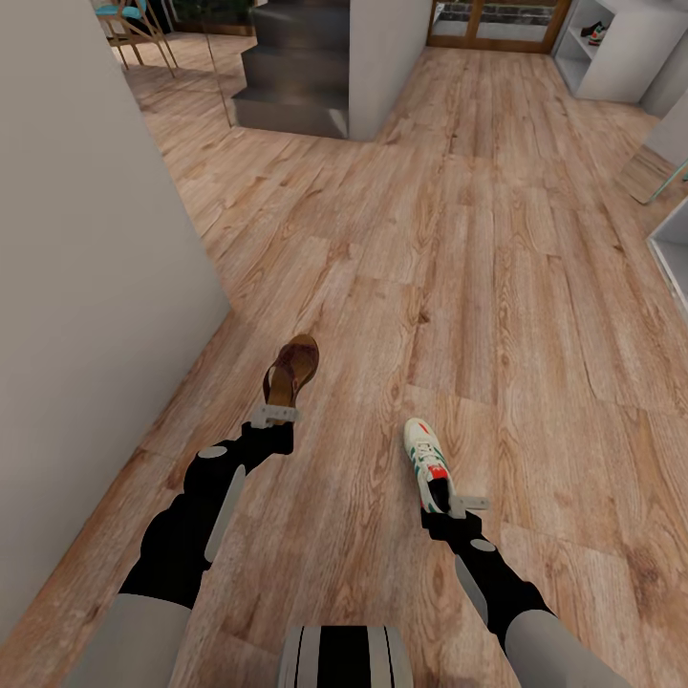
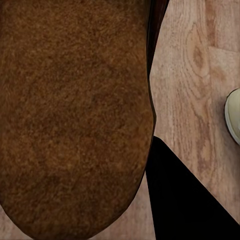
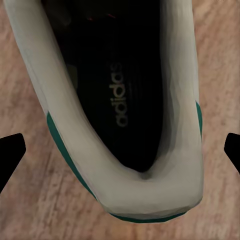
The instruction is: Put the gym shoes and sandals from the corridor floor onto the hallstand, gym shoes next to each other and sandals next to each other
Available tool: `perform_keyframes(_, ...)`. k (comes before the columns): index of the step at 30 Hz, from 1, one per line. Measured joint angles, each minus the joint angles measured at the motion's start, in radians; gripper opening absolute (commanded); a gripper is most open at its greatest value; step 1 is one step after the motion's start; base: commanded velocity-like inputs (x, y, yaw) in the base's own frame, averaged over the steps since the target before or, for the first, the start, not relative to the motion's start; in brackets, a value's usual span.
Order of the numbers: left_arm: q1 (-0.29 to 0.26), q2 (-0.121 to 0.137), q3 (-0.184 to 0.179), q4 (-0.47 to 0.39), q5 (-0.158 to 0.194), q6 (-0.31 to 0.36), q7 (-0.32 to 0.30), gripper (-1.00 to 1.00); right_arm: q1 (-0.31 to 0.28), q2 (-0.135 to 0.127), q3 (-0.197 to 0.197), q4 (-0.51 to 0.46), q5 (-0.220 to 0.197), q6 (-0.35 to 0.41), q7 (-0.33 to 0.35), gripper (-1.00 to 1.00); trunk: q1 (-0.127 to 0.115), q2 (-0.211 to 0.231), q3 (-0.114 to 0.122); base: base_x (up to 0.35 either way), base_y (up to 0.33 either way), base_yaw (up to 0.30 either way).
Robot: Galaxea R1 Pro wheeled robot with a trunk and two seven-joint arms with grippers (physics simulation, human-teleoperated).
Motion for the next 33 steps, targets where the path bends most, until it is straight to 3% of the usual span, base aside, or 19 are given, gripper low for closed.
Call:
perform_keyframes(14,0.0,0.0,0.0,0.0,0.0,0.0,0.0,-1.0,0.0,0.0,0.0,0.0,0.0,0.0,0.0,1.0,0.0,0.0,0.0,0.096,0.0,0.0)
perform_keyframes(15,0.0,0.0,0.0,0.0,0.0,0.0,0.0,-1.0,0.0,0.0,0.0,0.0,0.0,0.0,0.0,-1.0,0.0,0.0,0.0,0.006,0.0,0.0)
perform_keyframes(33,0.0,0.0,0.0,0.0,0.0,0.001,-0.001,-1.0,0.0,0.0,0.0,0.0,0.001,0.0,0.0,-1.0,0.0,0.0,0.0,0.0,0.0,0.0)
